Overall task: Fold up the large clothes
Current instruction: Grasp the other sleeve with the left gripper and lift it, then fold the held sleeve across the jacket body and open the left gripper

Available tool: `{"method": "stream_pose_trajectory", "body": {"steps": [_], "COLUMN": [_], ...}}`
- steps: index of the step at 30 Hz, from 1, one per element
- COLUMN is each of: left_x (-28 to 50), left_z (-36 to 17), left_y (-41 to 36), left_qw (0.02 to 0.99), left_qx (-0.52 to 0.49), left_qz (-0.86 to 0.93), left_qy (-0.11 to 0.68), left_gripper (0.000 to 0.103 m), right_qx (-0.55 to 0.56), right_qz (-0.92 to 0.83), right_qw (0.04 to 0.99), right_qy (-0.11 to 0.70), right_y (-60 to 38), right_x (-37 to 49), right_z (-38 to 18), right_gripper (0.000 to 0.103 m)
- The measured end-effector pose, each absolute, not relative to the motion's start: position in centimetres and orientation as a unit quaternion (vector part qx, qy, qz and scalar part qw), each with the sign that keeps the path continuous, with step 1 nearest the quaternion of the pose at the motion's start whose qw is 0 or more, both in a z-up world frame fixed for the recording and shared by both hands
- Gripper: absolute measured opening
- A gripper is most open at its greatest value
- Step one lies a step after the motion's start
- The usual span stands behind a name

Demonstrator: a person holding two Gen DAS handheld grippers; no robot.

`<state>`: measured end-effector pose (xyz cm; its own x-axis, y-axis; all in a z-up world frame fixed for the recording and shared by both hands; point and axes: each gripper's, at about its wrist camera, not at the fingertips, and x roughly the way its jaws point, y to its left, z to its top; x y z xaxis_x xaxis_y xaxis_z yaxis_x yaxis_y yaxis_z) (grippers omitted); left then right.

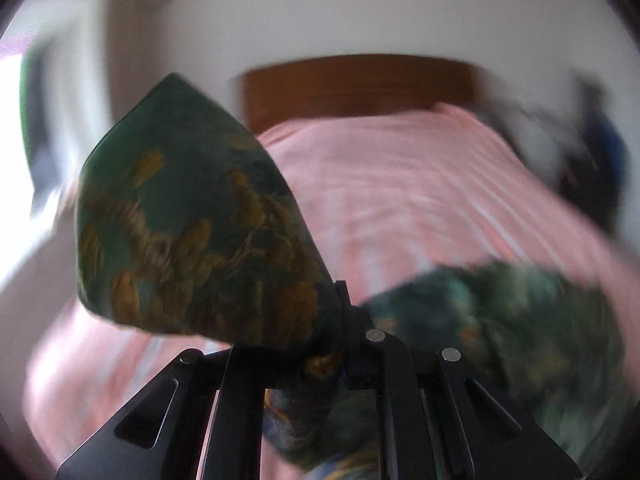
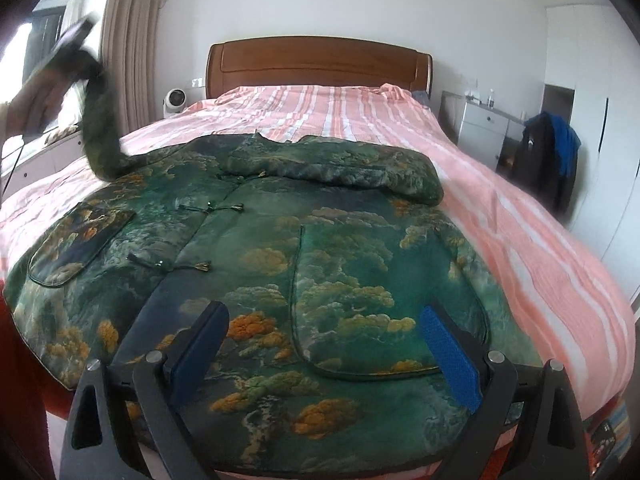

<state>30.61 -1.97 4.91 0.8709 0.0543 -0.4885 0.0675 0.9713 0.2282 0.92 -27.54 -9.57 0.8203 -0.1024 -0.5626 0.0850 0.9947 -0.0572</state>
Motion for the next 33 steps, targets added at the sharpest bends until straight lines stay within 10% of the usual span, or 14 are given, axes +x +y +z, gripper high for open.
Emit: {"method": "stream_pose_trajectory", "body": {"steps": [4, 5, 7, 13, 22, 33], "left_x": [30.5, 30.5, 30.0, 23.8, 28.4, 36.4], "left_z": [0.0, -2.9, -7.1, -13.8, -4.1, -13.4], "left_y": [-14.5, -17.4, -20.1, -22.1, -11.4, 1.3], "left_qw": [0.924, 0.904, 0.875, 0.816, 0.902, 0.841], "left_qx": [0.281, 0.317, 0.364, 0.469, 0.178, -0.018], "left_qz": [-0.074, -0.090, -0.098, -0.141, -0.124, 0.030], "left_qy": [0.250, 0.273, 0.304, 0.308, 0.374, 0.539], "left_gripper": [0.032, 0.065, 0.094, 0.094, 0.102, 0.101], "right_qx": [0.000, 0.002, 0.008, 0.026, 0.035, 0.030], "right_qz": [-0.056, -0.058, -0.062, -0.067, -0.060, -0.061], "right_qw": [0.954, 0.955, 0.955, 0.957, 0.957, 0.957], "right_qy": [0.293, 0.292, 0.289, 0.282, 0.283, 0.282], "right_y": [-28.5, -28.8, -29.3, -30.5, -30.6, -30.4], "right_x": [0.6, 0.5, 0.3, -0.3, 0.3, 0.0], "right_z": [-9.5, -9.5, -9.4, -9.2, -9.3, -9.4], "right_gripper": [0.096, 0.096, 0.096, 0.096, 0.096, 0.096]}}
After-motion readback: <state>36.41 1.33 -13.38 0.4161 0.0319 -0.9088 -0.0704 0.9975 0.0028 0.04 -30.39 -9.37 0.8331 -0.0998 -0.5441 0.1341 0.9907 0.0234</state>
